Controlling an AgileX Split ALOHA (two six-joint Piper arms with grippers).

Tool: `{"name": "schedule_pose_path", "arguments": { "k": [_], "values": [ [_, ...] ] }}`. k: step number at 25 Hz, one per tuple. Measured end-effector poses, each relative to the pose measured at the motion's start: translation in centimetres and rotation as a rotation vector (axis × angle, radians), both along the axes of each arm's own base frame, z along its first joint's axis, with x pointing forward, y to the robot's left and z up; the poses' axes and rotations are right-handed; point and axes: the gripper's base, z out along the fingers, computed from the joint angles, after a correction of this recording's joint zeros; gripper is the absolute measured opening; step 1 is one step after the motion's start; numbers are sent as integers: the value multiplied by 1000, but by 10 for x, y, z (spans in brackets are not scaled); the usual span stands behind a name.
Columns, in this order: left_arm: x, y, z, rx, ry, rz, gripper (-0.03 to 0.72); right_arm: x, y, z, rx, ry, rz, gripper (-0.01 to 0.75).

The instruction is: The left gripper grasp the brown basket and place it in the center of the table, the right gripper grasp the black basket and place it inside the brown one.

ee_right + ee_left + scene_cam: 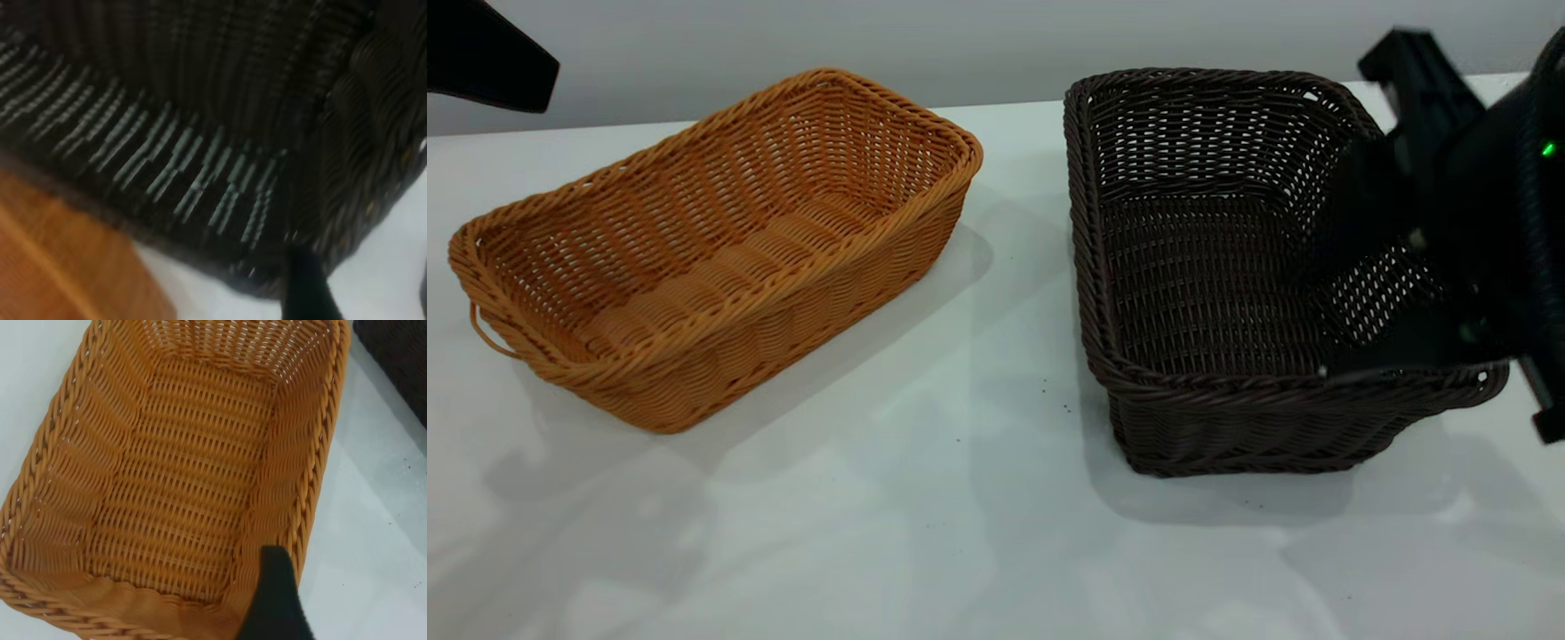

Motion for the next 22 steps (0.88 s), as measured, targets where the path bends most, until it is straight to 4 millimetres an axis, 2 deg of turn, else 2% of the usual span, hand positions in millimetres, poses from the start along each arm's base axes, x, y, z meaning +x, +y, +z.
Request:
{"name": "schedule_pose_path", "arguments": {
  "k": [3,11,22],
  "values": [
    [0,0,0,-1,3,-2,478,3,1,-10,-5,28,-31,362],
    [-2,-1,-1,-3,20,-13,478,7,0,-22,-32,41,-44,362],
    [-2,-1,-1,-2,18,-12,478,10,9,-39,-74,70,12,362]
  ]
}}
